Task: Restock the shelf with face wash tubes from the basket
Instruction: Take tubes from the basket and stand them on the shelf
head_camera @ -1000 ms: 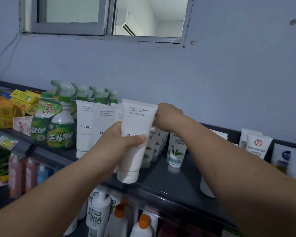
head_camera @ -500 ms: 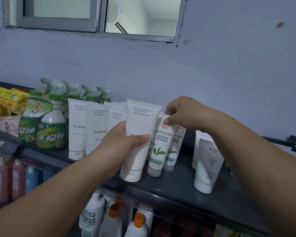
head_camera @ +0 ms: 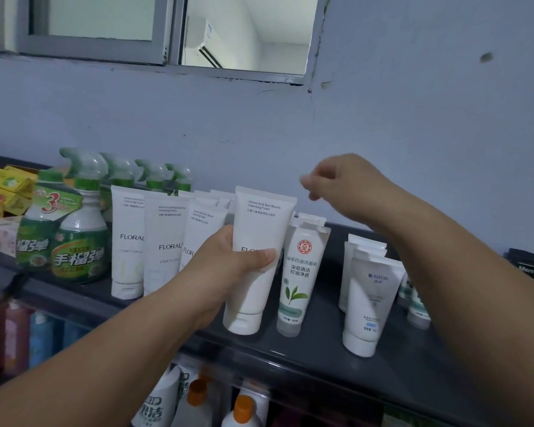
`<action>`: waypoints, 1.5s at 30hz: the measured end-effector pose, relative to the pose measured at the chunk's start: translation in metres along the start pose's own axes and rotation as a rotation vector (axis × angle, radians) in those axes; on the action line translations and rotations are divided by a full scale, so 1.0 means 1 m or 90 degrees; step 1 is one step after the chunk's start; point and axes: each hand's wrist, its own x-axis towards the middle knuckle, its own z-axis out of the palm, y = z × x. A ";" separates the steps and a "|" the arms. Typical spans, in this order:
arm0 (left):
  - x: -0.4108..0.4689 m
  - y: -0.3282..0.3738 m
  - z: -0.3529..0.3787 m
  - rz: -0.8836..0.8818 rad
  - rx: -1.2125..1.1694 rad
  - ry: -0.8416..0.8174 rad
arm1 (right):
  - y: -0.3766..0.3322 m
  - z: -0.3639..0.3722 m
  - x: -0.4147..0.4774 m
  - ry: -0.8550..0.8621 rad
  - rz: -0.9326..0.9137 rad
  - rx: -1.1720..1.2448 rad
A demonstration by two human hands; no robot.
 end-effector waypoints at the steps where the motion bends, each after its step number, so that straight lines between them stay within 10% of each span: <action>1: 0.000 0.001 0.001 0.001 0.002 -0.004 | -0.008 -0.003 0.000 -0.022 -0.007 0.075; 5: 0.000 0.012 0.005 0.030 0.006 -0.017 | -0.026 -0.007 0.003 -0.184 -0.048 0.110; 12: 0.005 0.044 0.008 0.045 0.112 -0.044 | -0.028 -0.016 0.027 -0.133 -0.066 0.133; 23: 0.040 0.131 -0.033 0.149 0.625 0.283 | -0.029 -0.031 0.077 0.022 -0.051 0.275; 45: 0.155 0.105 -0.119 0.013 0.901 -0.065 | -0.042 0.064 0.174 -0.044 0.121 -0.051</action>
